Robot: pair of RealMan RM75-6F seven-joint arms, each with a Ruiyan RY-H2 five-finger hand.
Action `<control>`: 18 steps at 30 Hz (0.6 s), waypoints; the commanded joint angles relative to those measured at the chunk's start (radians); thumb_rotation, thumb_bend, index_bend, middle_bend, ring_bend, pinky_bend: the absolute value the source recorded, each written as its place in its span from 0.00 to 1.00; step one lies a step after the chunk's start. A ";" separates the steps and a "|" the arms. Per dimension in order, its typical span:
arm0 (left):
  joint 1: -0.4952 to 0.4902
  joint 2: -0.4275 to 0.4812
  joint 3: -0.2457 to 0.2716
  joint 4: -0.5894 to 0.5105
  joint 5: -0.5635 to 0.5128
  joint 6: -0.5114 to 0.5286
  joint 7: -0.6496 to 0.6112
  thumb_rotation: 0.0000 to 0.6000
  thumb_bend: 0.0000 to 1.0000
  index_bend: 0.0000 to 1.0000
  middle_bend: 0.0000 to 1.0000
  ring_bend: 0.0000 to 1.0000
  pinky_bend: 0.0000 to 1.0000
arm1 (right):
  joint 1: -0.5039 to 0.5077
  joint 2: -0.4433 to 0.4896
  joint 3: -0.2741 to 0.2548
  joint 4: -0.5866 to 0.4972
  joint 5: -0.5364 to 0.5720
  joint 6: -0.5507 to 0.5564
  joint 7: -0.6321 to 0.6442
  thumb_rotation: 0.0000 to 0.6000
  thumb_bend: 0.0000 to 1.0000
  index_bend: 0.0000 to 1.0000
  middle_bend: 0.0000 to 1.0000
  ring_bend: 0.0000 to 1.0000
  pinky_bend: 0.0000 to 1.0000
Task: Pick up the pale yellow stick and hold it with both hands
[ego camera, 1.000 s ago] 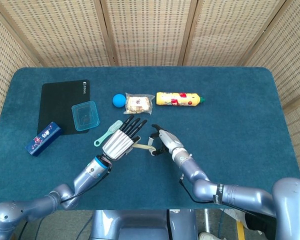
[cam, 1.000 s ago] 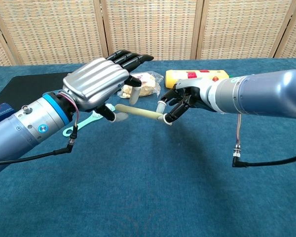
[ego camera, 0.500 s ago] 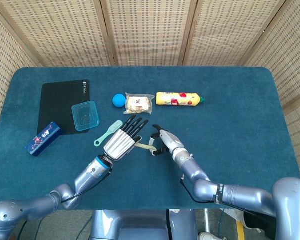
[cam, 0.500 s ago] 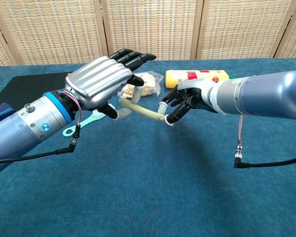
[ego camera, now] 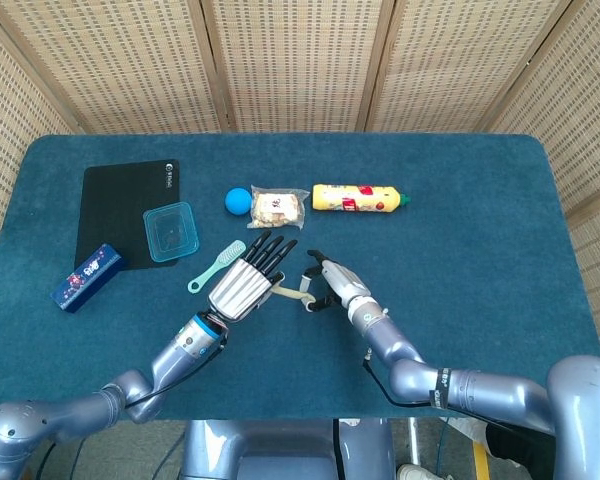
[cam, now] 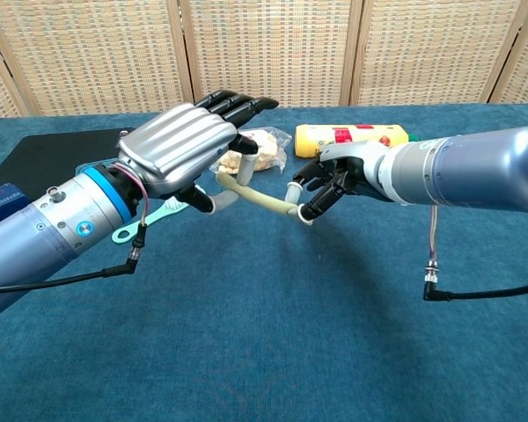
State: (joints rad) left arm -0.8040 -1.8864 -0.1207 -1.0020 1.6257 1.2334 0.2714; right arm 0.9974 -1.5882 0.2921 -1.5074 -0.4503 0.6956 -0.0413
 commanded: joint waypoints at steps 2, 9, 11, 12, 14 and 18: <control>0.001 -0.001 0.000 -0.009 -0.007 -0.004 -0.012 1.00 0.59 0.82 0.00 0.00 0.00 | -0.001 0.002 -0.001 -0.001 -0.003 -0.002 0.004 1.00 0.67 0.73 0.08 0.00 0.00; 0.001 -0.006 -0.001 -0.018 -0.011 0.001 -0.013 1.00 0.61 0.87 0.00 0.00 0.00 | -0.004 0.007 -0.002 -0.005 -0.008 -0.002 0.012 1.00 0.67 0.73 0.08 0.00 0.00; 0.002 -0.006 -0.002 -0.020 -0.013 0.001 -0.013 1.00 0.61 0.87 0.00 0.00 0.00 | -0.005 0.008 -0.003 -0.006 -0.009 -0.003 0.013 1.00 0.67 0.73 0.08 0.00 0.00; 0.003 -0.006 -0.002 -0.020 -0.015 0.001 -0.014 1.00 0.61 0.87 0.00 0.00 0.00 | -0.006 0.009 -0.003 -0.006 -0.010 -0.002 0.015 1.00 0.67 0.73 0.08 0.00 0.00; 0.004 -0.005 -0.002 -0.021 -0.017 0.002 -0.015 1.00 0.61 0.87 0.00 0.00 0.00 | -0.007 0.010 -0.004 -0.006 -0.013 -0.002 0.016 1.00 0.67 0.73 0.08 0.00 0.00; 0.008 0.002 -0.002 -0.017 -0.020 0.005 -0.022 1.00 0.61 0.88 0.00 0.00 0.00 | -0.009 0.016 -0.005 -0.005 -0.020 0.002 0.017 1.00 0.67 0.73 0.08 0.00 0.00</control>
State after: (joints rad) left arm -0.7974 -1.8858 -0.1227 -1.0199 1.6066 1.2379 0.2510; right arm 0.9885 -1.5732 0.2868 -1.5129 -0.4701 0.6973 -0.0246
